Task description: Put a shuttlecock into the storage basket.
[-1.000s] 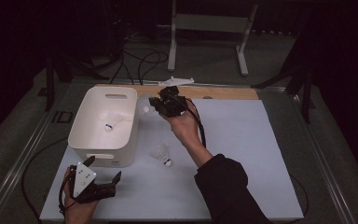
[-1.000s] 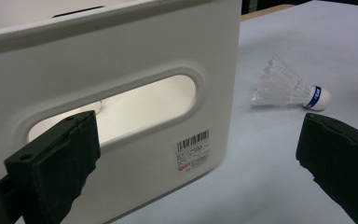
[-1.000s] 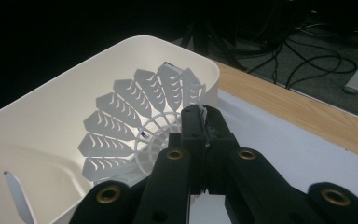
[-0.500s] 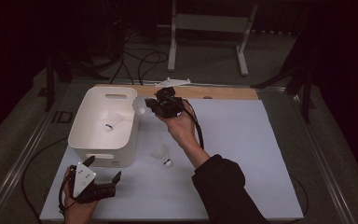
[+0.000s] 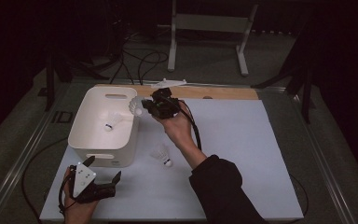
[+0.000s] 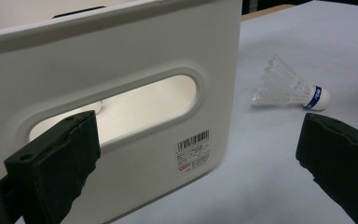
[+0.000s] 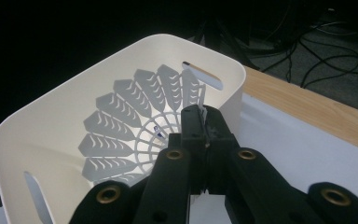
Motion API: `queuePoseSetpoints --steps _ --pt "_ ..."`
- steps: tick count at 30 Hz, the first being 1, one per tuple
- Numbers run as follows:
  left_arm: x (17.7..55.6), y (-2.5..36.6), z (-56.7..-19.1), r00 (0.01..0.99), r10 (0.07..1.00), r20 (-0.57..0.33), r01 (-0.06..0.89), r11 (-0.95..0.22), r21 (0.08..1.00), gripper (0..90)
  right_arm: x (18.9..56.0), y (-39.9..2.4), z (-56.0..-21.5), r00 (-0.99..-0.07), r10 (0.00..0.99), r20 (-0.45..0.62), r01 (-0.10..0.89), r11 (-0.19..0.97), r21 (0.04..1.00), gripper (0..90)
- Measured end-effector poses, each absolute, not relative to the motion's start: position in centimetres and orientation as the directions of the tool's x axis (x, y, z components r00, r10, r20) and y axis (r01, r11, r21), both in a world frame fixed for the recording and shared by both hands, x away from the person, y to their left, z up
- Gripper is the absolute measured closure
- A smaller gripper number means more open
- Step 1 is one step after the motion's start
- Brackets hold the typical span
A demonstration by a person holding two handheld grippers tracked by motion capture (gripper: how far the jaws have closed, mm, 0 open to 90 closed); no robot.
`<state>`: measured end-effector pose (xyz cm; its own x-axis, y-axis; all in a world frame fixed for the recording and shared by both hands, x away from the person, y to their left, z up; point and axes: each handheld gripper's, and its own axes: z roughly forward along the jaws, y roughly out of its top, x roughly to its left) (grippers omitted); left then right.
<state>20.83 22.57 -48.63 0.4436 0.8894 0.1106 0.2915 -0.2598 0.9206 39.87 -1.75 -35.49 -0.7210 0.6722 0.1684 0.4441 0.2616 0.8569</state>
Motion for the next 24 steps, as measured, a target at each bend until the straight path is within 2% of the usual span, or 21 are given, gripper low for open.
queuePoseSetpoints --steps 24 --pt "20.9 22.5 -48.6 0.445 0.889 0.111 0.293 -0.261 0.920 0.2 39.8 -0.4 -35.6 -0.732 0.661 0.165 0.437 0.270 0.858 89.4"
